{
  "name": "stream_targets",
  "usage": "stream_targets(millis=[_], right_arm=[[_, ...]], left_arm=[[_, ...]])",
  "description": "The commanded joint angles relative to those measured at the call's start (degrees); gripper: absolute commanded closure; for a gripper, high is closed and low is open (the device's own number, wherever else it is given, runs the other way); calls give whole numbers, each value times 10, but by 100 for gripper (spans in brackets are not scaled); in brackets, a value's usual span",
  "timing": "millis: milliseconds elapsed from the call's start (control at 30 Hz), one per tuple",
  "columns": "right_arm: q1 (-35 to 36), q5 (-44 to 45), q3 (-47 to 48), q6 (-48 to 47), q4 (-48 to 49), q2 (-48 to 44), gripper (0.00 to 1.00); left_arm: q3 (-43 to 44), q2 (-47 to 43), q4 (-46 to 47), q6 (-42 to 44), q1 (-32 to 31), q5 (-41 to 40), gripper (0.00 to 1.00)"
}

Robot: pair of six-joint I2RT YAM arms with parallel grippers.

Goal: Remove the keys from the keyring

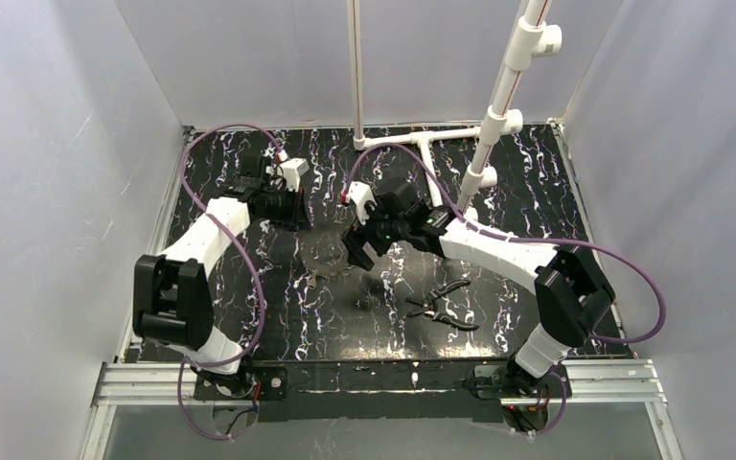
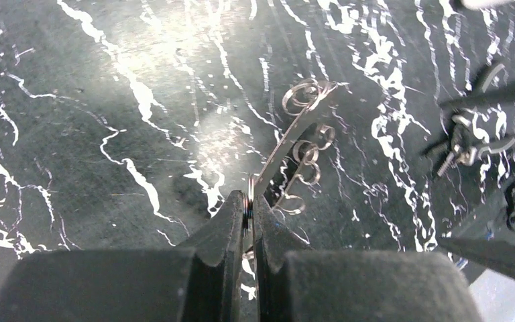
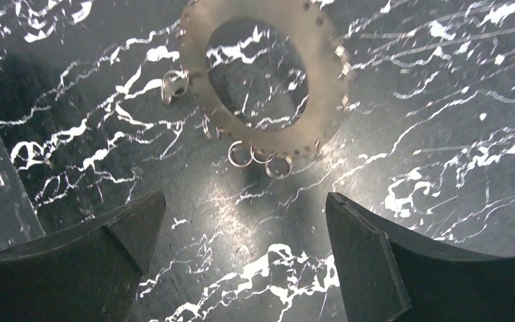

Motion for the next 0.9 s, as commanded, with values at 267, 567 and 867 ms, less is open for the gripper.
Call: stream_targets(millis=[267, 567, 867], right_arm=[[-20, -60, 54, -10, 45, -2, 2], [-57, -149, 57, 45, 100, 1, 2], [-60, -195, 36, 193, 192, -2, 2]], left_arm=[[-42, -92, -9, 70, 42, 222, 100], [-43, -131, -24, 68, 78, 321, 100], [-105, -189, 194, -166, 166, 446, 100]])
